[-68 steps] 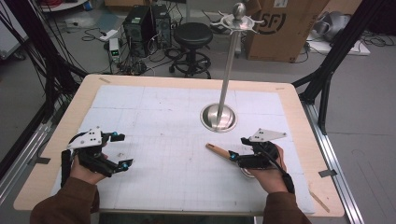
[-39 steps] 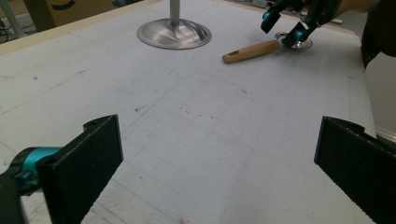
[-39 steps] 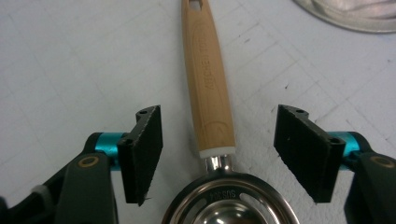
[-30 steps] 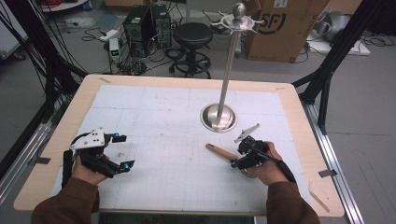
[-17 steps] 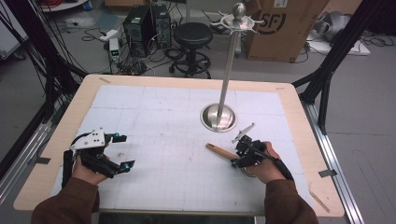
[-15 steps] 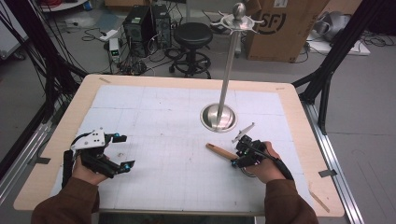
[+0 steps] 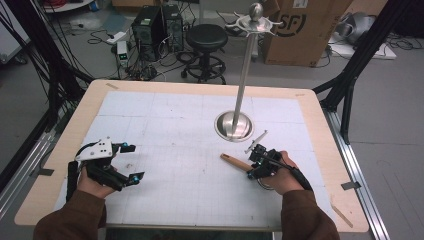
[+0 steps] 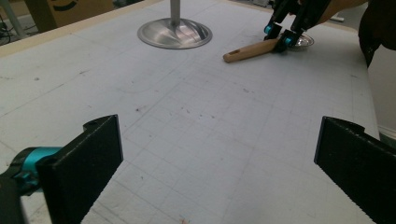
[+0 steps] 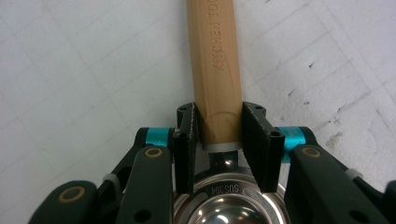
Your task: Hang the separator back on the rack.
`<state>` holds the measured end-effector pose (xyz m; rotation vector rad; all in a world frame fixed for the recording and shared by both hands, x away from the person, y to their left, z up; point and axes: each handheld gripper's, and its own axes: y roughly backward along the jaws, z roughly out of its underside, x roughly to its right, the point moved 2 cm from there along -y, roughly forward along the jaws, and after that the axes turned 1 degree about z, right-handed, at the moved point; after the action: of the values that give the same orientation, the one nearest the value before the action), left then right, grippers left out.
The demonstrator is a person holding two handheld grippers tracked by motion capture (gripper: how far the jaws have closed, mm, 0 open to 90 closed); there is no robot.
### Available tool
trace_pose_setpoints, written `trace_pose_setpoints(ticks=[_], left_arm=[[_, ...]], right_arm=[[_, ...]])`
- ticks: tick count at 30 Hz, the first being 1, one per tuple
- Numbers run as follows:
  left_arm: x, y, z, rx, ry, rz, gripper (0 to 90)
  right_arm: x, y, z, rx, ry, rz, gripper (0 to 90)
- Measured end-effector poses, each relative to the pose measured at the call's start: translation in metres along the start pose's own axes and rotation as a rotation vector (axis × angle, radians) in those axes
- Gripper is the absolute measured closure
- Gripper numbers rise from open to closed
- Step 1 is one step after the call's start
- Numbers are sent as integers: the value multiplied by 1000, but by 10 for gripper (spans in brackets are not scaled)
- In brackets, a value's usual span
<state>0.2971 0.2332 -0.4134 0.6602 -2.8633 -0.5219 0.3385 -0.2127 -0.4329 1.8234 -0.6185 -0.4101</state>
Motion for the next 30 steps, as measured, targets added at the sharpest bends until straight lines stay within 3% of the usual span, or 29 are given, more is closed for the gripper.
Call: trace_pose_setpoints(ticks=[6,10,16,30], left_arm=[[0,0,0,-2,-1,-3,17],[1,0,0,0,-1,-3,17],[1,0,0,-3,-1,-2,16],[0,0,0,-6,-1,-4,17]], right_arm=[[0,-1,-4,-30,-12,0,665],[-3,-1,-9,-78,21,24,671],[-4,-1,-9,-79,8,24,685],[-1,7,-1,36,-37,-24,688]])
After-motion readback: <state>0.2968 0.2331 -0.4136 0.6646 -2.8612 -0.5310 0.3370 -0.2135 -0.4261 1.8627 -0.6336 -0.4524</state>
